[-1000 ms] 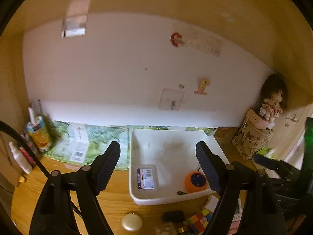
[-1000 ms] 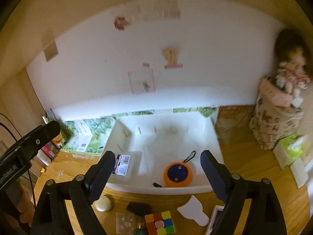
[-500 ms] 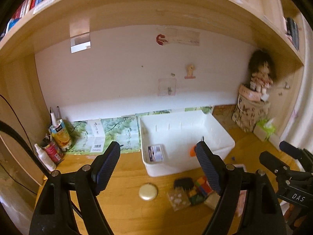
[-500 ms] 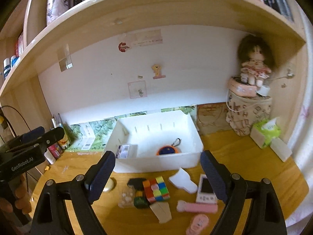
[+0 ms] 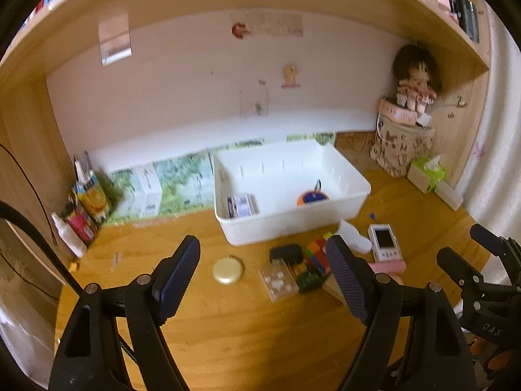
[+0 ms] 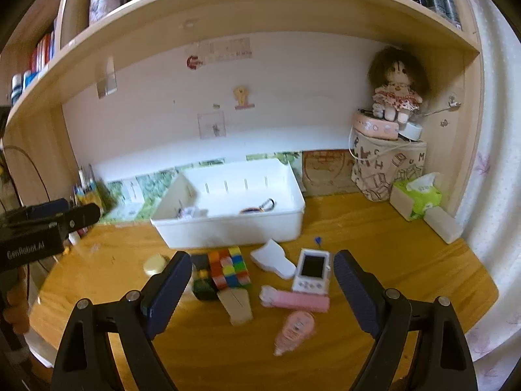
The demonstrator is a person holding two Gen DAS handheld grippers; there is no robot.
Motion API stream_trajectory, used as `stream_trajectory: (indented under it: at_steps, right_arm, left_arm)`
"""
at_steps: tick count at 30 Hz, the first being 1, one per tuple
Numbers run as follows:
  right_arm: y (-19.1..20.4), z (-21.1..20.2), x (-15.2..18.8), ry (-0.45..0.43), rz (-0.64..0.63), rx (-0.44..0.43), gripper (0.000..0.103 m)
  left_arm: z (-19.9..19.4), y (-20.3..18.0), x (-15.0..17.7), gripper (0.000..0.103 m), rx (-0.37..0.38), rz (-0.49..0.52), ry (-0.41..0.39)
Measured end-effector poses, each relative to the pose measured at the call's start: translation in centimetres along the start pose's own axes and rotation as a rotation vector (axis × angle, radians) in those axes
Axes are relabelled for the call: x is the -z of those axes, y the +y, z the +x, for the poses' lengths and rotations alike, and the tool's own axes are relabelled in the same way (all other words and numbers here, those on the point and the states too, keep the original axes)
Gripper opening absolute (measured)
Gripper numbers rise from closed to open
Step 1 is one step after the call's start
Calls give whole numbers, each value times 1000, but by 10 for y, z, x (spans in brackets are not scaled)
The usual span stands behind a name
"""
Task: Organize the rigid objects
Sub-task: 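Withdraw both grippers from the white bin back over the desk, then grasp beige wedge block with left gripper while right gripper grasps pink correction tape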
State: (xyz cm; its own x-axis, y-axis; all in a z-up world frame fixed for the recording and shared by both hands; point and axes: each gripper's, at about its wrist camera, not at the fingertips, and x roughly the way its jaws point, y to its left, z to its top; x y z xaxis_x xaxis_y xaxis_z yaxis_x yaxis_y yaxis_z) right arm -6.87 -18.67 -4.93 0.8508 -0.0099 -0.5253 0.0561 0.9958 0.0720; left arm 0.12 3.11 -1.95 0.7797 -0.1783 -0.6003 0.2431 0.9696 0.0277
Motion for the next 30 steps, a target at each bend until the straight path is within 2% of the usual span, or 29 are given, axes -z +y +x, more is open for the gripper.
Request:
stream_trajectory:
  at_steps: [6,13,18,22,30]
  right_arm:
    - [-15,7,15,55,-65,-35,89]
    - [-34,31,18,159,-138,-123,89]
    - [-48,55,20,258,-172,-214,89]
    - [-55,75,23,347,-216,-277,89]
    - [-55,114,40,538,-384,-407,89]
  left_arm:
    - [19,-14,11,82,12,-32,98]
    - [46,-36,18,82,37,-91,220]
    - [68,-51,24,82,45,-161,309]
    - [90,-66,29,82,11,-182,382]
    - [134,-85,45,82,29,-298,544]
